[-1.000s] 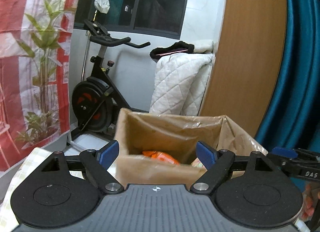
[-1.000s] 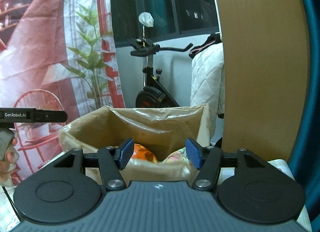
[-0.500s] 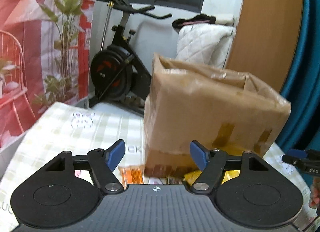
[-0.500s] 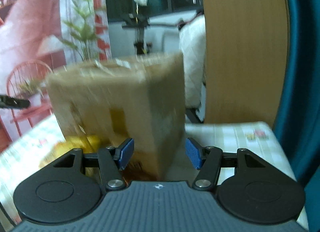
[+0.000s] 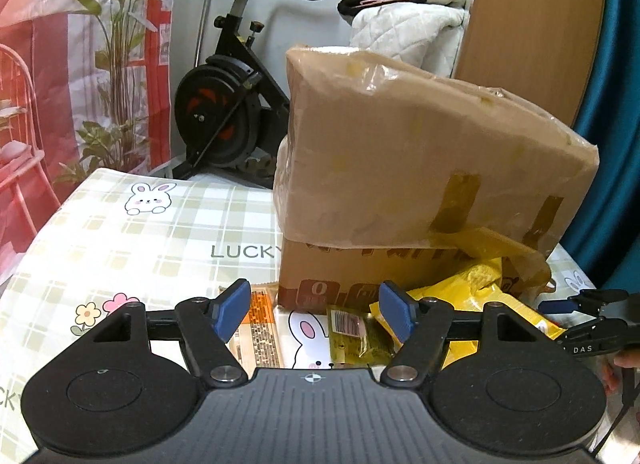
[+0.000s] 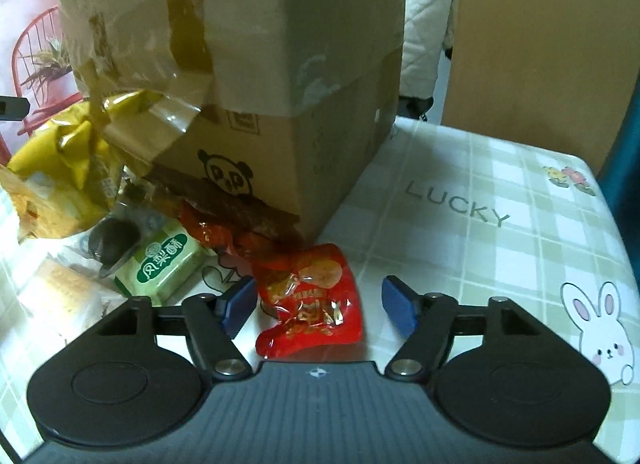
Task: Organize snacks
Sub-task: 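Move both tools back to the snack pile and close the right tool on a red snack packet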
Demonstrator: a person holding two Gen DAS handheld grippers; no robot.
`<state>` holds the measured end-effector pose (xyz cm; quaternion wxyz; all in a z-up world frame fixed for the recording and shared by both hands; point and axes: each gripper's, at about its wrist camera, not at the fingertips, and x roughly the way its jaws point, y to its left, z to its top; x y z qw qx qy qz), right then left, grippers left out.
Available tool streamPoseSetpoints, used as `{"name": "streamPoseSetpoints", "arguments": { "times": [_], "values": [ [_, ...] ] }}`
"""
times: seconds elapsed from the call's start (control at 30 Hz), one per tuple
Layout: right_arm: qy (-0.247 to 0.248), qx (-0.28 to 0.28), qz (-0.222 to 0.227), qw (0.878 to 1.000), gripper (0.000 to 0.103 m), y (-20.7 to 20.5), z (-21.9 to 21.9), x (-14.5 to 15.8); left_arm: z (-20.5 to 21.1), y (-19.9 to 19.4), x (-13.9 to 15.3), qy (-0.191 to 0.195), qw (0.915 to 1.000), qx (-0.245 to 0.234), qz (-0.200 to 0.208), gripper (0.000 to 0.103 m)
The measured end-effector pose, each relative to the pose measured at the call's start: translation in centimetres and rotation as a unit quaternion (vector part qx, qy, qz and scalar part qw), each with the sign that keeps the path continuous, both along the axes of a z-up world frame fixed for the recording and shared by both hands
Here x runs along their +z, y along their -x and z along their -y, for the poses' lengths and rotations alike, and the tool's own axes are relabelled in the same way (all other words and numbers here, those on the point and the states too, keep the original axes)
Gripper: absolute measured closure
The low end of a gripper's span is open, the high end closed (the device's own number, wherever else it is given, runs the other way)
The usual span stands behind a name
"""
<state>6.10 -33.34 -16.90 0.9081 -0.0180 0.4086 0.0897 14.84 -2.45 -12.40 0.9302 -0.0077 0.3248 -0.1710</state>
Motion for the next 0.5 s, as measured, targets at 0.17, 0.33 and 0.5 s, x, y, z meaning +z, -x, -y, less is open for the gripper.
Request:
{"name": "streamPoseSetpoints", "arguments": {
  "times": [0.17, 0.33, 0.5],
  "values": [
    [0.017, 0.006, 0.007, 1.000, 0.034, 0.5, -0.3, -0.7, 0.2, -0.2, -0.5, 0.000, 1.0000, -0.004, -0.007, 0.030],
    [0.019, 0.013, 0.021, 1.000, 0.048, 1.6, -1.0, -0.5, 0.3, 0.0, -0.9, 0.001, 0.9999, -0.008, -0.014, 0.031],
    [0.012, -0.004, 0.036, 0.999, 0.052, 3.0, -1.3, -0.4, 0.3, 0.5, -1.3, 0.005, 0.9997, -0.013, -0.021, 0.032]
  ]
}}
